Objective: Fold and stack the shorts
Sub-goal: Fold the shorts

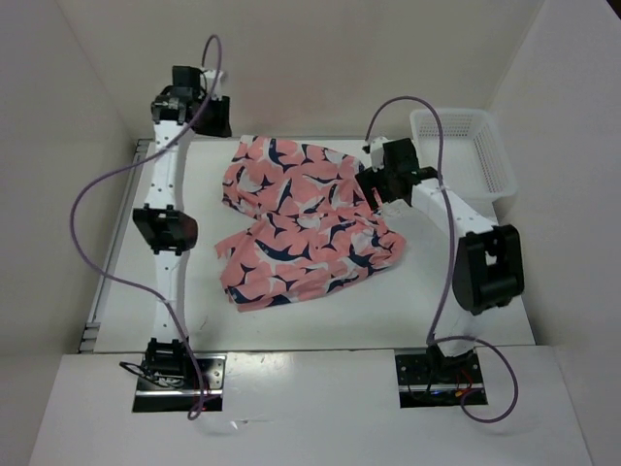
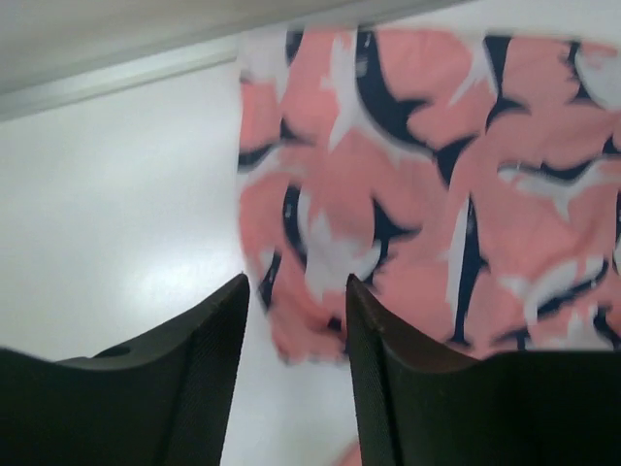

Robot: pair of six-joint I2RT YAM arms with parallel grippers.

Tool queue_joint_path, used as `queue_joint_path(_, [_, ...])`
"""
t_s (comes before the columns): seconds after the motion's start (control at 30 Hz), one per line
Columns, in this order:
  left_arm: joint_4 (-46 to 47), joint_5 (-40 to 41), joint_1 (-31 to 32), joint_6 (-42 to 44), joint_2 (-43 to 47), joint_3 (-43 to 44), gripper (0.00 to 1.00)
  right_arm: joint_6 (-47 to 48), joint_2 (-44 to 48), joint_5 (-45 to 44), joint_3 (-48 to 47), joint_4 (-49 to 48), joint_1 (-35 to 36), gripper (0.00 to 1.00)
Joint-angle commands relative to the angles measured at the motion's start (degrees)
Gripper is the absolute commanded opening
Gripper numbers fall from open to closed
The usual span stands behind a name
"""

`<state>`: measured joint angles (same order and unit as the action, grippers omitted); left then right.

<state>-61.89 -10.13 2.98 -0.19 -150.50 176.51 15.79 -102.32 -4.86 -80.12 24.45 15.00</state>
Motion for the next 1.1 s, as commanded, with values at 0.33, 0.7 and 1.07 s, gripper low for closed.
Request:
queue_joint_path(0.33, [17.77,8.03,3.79,0.19,48.91,-98.46,0.63,10.93,10.92,4.95,16.66,5.26,0.38,0.89])
queue_joint_path(0.7, [31.91,6.35,2.20,0.19,43.28,-103.56,0.72,9.61,13.03,6.71,22.54,5.26,0.38,0.89])
queue_joint_path(1.07, [27.89,1.26,2.73,0.19,39.58,-107.16,0.20,11.27,13.20,5.57,27.03,2.10,0.38,0.64])
